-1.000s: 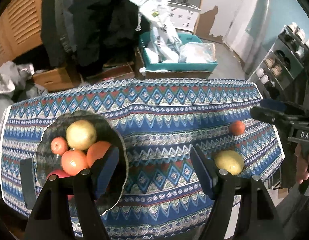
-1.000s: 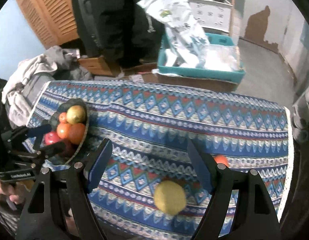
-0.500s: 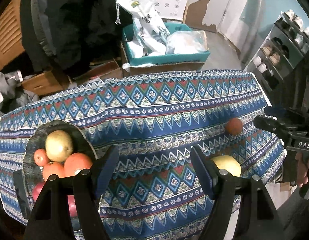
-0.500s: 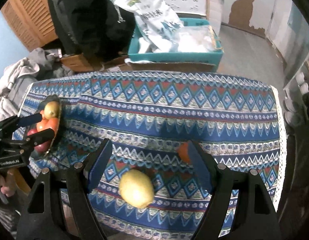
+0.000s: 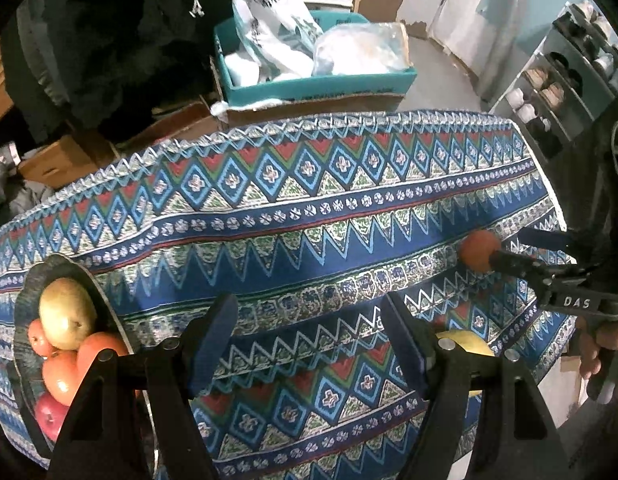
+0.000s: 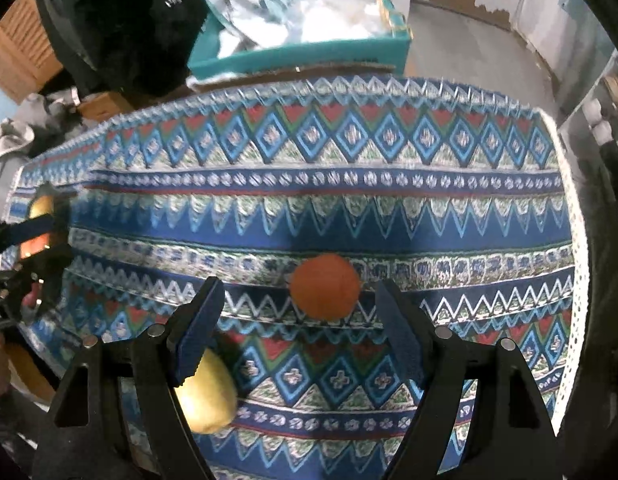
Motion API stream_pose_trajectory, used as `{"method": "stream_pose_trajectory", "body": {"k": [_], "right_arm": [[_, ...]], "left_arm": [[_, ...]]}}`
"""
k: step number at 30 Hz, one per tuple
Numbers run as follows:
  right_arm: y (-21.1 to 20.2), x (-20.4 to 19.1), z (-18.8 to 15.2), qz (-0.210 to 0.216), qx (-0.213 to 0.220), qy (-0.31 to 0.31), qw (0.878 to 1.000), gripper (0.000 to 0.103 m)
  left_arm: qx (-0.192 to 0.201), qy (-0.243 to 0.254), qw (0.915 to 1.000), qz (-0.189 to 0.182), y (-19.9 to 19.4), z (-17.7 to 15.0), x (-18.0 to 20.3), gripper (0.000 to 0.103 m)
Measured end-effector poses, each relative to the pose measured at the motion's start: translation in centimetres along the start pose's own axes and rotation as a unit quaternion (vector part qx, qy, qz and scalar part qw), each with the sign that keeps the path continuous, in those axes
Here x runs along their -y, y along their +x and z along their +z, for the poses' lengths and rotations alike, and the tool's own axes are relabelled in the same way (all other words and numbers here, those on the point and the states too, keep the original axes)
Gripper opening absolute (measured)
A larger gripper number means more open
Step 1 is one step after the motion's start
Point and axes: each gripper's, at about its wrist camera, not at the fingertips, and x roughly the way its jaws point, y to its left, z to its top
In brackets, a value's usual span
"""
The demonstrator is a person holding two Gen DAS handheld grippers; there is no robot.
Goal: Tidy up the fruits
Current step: 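Grasp the small orange with the right tool while the left tool grasps the yellow pear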
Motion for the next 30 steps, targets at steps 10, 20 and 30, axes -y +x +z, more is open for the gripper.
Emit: {"method": "stream_pose_trajectory", "body": {"k": [10, 20, 30], "right_arm": [[3.6, 1.1, -0.4, 0.009, -0.020, -0.004, 1.000, 0.079], [5.1, 0.6, -0.3, 0.005, -0.030, -0.014, 0.999, 0.075], [5.3, 1.3, -0.7, 0.002, -0.029, -0.014, 0.999, 0.050]], "left_arm": [[-0.039, -0.011, 0.9990, -0.017, 3.5, -0.2, 0.7, 0.076], [-0.046, -0.001, 0.9987, -0.021, 4.1, -0.1, 1.9, 0.080], [-0.053, -0.005, 0.9968, -0.059, 3.4, -0.6, 3.7, 0.082]]}}
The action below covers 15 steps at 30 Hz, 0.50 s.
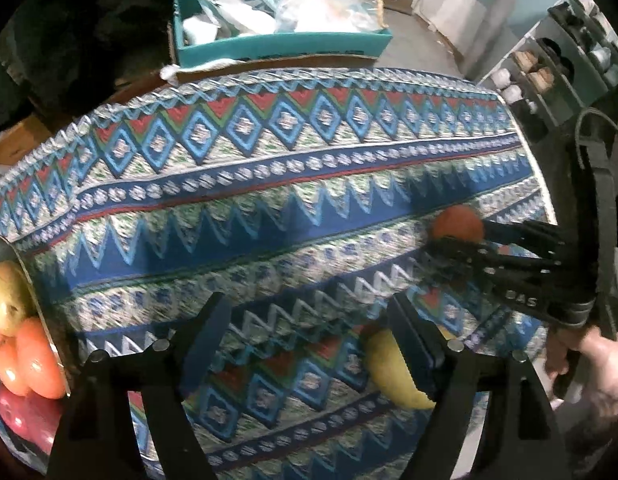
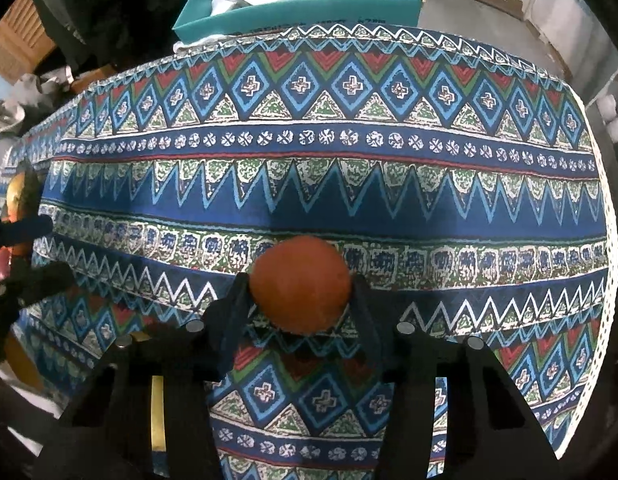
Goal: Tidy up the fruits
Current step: 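Grasp the small orange with the right tool while the left tool grasps the yellow pear, then lift the yellow pear with the left tool while the right tool carries the orange toward the bowl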
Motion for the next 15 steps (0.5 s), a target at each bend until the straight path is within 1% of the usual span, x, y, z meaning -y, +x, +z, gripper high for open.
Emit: {"method": "stream_pose_trajectory", "body": {"k": [2, 4, 6, 7, 15], "right_arm": [[-0.6, 0.1, -0.2, -0.003, 0.005, -0.004, 1.000, 0.050], [-1.3, 0.3, -0.4, -0.001, 0.012, -0.001, 1.000, 0.050], [-2.2, 0.5, -0.4, -0.003, 0.016, 0.004, 1.000, 0.050], [-2.7, 0.7, -0.6, -0.005, 0.018, 0.007, 1.000, 0.050], [-6.3, 1.7, -3.8, -0.008, 0.026, 0.022, 0.999, 0.050]], "left_arm": [[-0.006, 0.002, 0.9999, -0.015, 0.0, -0.4, 0.8, 0.083], [-0.009, 0.014, 0.9996, -0.021, 0.0, -0.9, 1.9, 0.083], [-0.012, 0.028, 0.9993, -0.020, 0.1, -1.4, 2.9, 0.088], [-0.013, 0.033, 0.9991, -0.022, 0.2, -1.8, 3.5, 0.088], [-0.033, 0.045, 0.9979, -0.033, 1.1, -3.4, 5.7, 0.088]]}}
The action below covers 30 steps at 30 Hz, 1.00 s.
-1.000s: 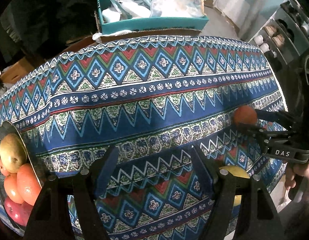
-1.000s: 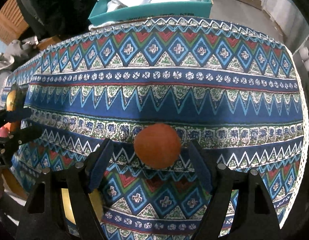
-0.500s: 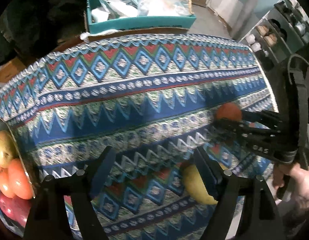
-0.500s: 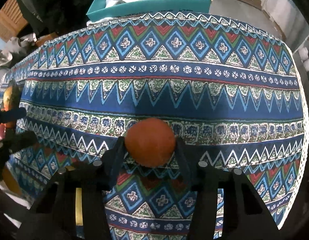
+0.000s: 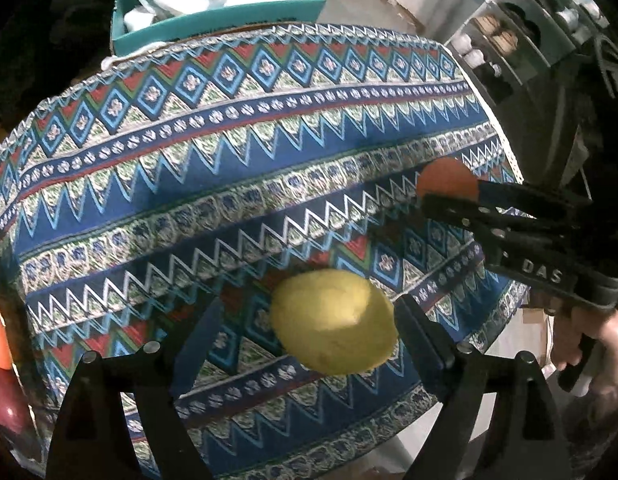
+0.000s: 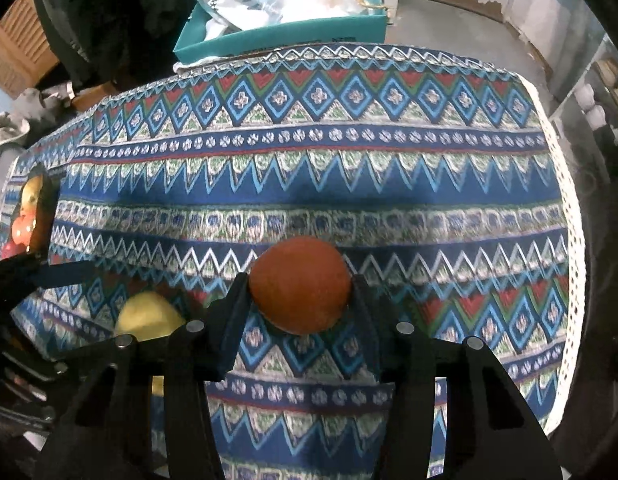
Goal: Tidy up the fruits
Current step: 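Lift the yellow pear with the left tool while the right tool carries the orange toward the bowl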
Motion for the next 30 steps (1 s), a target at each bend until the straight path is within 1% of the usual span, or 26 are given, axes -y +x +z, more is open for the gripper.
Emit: {"method": "stream_pose_trajectory", "body": {"k": [4, 9, 19, 25, 26, 28, 30], "right_arm": [[-1.0, 0.0, -1.6, 0.001, -0.002, 0.004, 1.000, 0.050], [-1.6, 0.2, -2.3, 0.000, 0.000, 0.010, 1.000, 0.050], [-1.9, 0.9, -2.6, 0.005, 0.003, 0.023, 1.000, 0.050], [-1.4, 0.8, -2.5, 0.007, 0.001, 0.025, 1.000, 0.050], [-1.2, 0.6, -2.5, 0.007, 0.000, 0.024, 1.000, 0.050], [-1.2, 0.5, -2.5, 0.009, -0.001, 0.022, 1.000, 0.050], [-1.1, 0.4, -2.4, 0.009, 0.000, 0.021, 1.000, 0.050]], "left_arm": [[-0.005, -0.004, 1.0000, -0.007, 0.4, -0.4, 0.5, 0.088], [-0.009, -0.007, 0.9999, -0.010, 1.2, -1.0, 1.0, 0.088], [-0.028, -0.010, 0.9995, -0.005, 3.6, -1.4, 1.5, 0.088], [-0.028, 0.002, 0.9996, 0.007, 4.4, -1.5, 1.7, 0.088], [-0.028, 0.005, 0.9995, 0.012, 4.5, -1.5, 1.7, 0.087], [-0.027, 0.010, 0.9996, 0.006, 4.5, -1.4, 1.7, 0.084], [-0.024, 0.014, 0.9996, 0.007, 4.5, -1.4, 1.7, 0.084]]}}
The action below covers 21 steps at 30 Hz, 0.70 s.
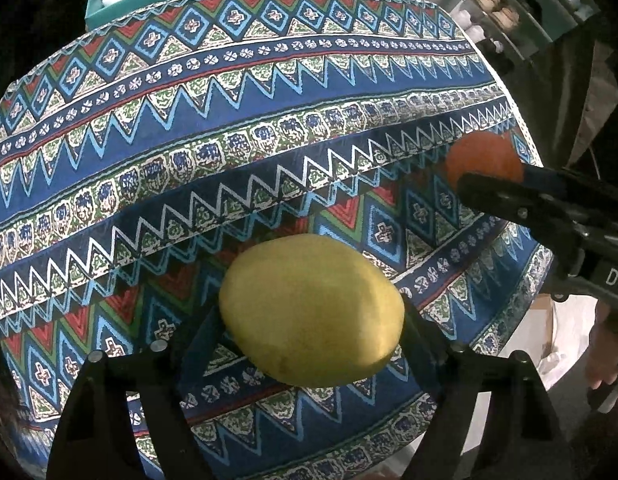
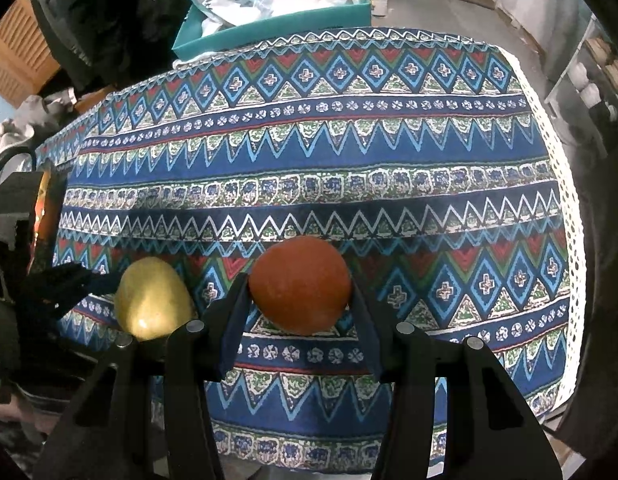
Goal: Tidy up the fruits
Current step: 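Lift the yellow pear with the left tool while the right tool carries the orange toward the bowl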
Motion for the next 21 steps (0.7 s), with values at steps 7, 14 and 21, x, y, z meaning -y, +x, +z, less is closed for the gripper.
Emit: {"method": "stream_pose_trajectory", "body": {"k": [7, 14, 21], "right_arm": [[0.5, -0.5, 0.1, -0.002, -0.003, -0.008, 1.000, 0.050], [0.4, -1.0, 0.5, 0.001, 0.008, -0.017, 1.000, 0.050], [-0.3, -1.8, 1.0, 0.007, 0.029, -0.029, 0.999, 0.050]], "left_arm": [[0.022, 0.030, 0.9991, 0.020, 0.1, -0.3, 1.2, 0.083], [0.041, 0.030, 0.9984, 0.025, -1.2, -0.7, 0.5, 0.083], [0.069, 0.022, 0.9969, 0.031, -4.0, -0.8, -0.6, 0.083]]}}
